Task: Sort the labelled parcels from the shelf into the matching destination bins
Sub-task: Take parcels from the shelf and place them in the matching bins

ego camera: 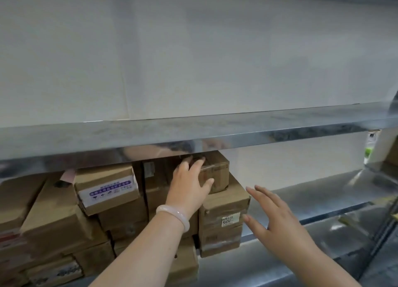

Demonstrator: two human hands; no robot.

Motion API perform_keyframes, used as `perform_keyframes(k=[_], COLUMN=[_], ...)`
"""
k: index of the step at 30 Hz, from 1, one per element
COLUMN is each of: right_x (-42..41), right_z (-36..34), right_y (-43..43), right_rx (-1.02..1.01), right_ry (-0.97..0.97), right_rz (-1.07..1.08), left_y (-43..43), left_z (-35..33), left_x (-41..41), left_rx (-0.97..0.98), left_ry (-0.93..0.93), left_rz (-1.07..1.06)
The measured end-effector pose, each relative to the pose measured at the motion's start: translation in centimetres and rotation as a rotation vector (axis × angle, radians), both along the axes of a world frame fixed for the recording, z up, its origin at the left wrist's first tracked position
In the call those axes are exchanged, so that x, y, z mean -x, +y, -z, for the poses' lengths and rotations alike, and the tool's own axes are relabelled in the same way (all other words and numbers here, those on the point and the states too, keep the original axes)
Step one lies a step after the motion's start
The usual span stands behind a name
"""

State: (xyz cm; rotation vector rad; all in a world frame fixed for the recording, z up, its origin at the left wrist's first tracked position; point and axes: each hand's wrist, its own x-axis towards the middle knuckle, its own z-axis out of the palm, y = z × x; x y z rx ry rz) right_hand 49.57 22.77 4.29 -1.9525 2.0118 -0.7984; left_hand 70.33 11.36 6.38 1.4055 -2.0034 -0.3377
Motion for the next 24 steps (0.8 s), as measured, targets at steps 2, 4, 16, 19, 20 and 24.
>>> perform_keyframes(k=[2,4,16,19,20,24], right_x=[0.0,0.2,1.9,2.5,2.8,3.6], right_z=[0.5,0.8,1.0,1.1,1.1,1.3], right_y=[-0.7,-1.2,-3.1,-3.1,-3.2,-2.7], right_rx=[0.010,0.014,0.046,0.012,-0.013,-0.281], right_ry=[-0.024,-0.044,-0.254,-0.465,-0.551,-1.017], right_rz=[-0.012,-0.018,-0.102,-0.094,-0.084,-0.075], left_y=[-1.3,-2.2,2.8,5.8,6.9,11.1], left_z=[-0.1,-0.2,1.5,2.1,2.2,3.0], left_x=[0.2,0.4,0.9,1.5,1.7,3.7], left_rx=[0.002,-0.008,0.170,0.208,0.219,0.257], left_ry=[-0.039,-0.089,-0.042,-0.052,-0.051,-0.029], left_rz=[-0.013,-0.026,0.015,-0.010,-0.021,-0.037])
